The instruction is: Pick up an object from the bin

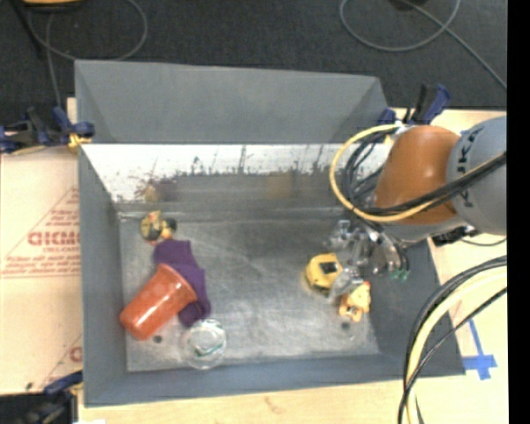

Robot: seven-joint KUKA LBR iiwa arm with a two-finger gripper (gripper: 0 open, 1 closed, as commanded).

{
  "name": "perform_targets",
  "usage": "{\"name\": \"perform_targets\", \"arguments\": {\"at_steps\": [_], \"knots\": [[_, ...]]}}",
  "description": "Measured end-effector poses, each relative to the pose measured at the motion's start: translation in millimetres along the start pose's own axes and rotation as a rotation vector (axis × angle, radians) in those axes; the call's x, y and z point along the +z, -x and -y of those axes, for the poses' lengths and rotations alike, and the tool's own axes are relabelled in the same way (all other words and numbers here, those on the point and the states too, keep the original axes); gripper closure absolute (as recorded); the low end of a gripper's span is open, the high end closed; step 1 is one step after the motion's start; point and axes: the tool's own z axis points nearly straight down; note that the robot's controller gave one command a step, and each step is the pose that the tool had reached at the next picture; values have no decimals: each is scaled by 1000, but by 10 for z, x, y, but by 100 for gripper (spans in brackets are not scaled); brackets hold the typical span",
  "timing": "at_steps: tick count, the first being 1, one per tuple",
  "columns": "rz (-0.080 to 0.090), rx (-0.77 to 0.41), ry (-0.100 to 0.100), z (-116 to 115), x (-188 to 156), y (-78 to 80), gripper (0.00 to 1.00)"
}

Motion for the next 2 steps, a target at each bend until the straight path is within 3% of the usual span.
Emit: {"name": "perform_targets", "arguments": {"at_steps": [2], "knots": [[-12,0,2,-3,-243,-33,100]]}}
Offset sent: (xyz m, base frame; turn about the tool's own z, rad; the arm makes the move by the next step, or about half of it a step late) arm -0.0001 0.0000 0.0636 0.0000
